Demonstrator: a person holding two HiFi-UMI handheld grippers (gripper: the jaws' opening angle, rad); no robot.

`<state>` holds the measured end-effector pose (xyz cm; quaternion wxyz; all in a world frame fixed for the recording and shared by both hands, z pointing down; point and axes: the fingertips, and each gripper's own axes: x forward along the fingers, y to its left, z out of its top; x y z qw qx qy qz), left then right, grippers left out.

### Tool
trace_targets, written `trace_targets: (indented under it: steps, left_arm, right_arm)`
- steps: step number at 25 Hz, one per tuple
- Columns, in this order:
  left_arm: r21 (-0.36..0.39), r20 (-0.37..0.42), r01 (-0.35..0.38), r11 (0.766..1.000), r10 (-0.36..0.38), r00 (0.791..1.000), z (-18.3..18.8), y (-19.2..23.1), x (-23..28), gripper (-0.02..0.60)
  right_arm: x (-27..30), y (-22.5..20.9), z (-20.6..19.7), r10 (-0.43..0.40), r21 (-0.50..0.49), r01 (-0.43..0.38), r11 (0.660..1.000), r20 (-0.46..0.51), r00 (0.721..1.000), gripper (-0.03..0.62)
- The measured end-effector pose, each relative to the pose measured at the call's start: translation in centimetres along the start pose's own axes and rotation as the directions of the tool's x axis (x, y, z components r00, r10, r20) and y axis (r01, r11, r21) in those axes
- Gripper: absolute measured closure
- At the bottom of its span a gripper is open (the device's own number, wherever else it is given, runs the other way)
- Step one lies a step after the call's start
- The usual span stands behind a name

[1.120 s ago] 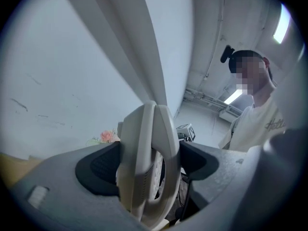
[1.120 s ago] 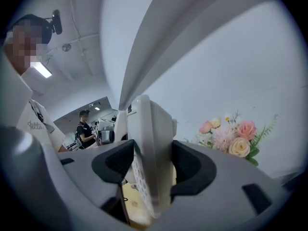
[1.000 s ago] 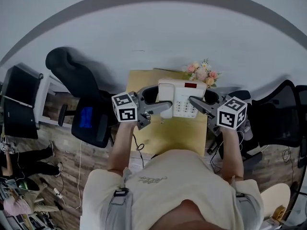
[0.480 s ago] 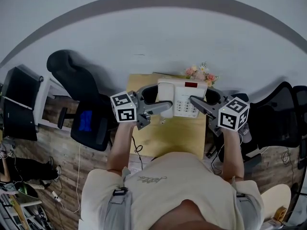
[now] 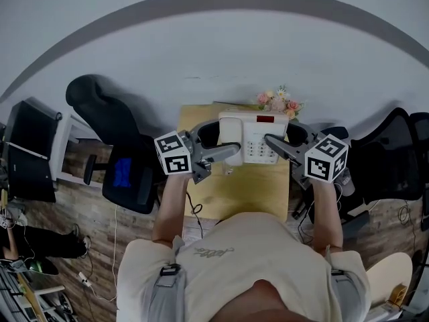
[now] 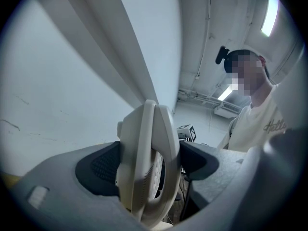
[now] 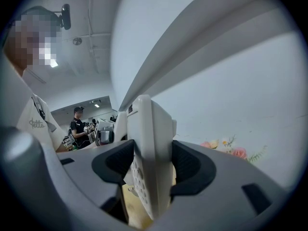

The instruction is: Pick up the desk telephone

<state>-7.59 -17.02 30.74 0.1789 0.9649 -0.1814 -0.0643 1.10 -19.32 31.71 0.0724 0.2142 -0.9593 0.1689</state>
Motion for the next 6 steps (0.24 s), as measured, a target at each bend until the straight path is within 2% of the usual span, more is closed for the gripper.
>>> trace_targets:
  steps: [6]
  left_arm:
    - [0.001, -0.004, 0.002, 1.0, -0.002, 1.0, -0.18, -0.03, 0.07, 0.206]
  right_arm:
    - [-0.1, 0.04, -0.02, -0.004, -0.007, 0.004, 1.0, 0.0, 1.0, 0.359]
